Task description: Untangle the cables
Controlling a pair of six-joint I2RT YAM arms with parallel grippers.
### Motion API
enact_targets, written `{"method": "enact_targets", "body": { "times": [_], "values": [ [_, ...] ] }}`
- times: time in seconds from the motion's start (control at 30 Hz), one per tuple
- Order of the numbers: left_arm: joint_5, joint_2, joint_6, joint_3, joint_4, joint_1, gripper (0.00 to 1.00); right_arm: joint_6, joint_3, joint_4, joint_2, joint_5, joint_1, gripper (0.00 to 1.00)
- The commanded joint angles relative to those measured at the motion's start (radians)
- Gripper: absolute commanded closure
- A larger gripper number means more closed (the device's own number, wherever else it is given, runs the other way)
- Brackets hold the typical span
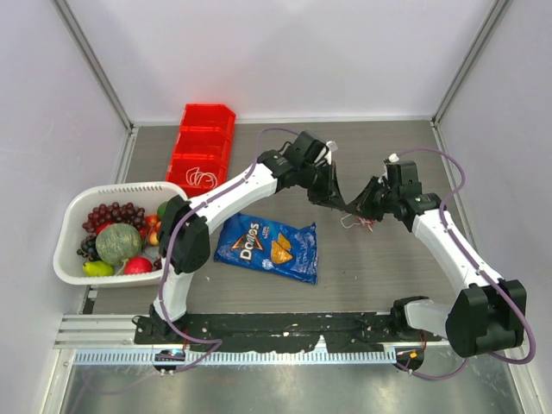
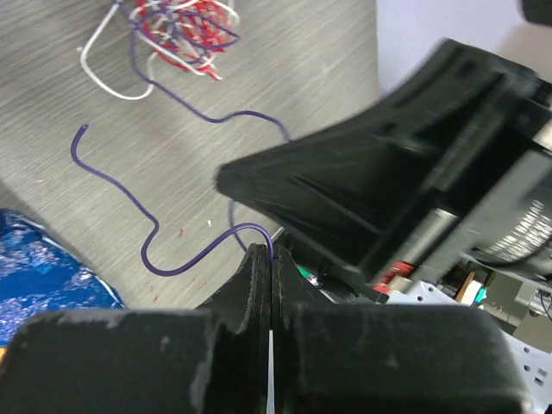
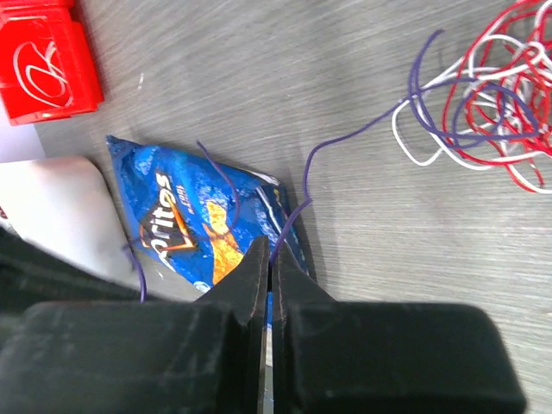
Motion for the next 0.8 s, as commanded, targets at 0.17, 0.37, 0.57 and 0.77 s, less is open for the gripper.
{"method": "enact_targets", "body": {
  "times": [0.17,0.37,0.57,0.77],
  "values": [
    [0.02,-0.048,0.077,0.154,-0.125,-0.037,1.0,0.146,0.008,0.198,0.093,-0.118,-0.007,0.84],
    [0.012,-0.057,0.078,0.158,-0.131,-0.046,1.0,0.225,-0.018,0.278,0.15,-0.166,-0.016,0.76],
    [-0.011,-0.083,0.085,0.163,-0.137,-0.051,1.0,0.234,-0.018,0.292,0.219,-0.154,-0.027,0.77],
    [-0.025,-0.139,0.106,0.18,-0.159,-0.061,1.0,0.231,-0.029,0.321,0.29,-0.141,-0.093,0.76]
  ]
}}
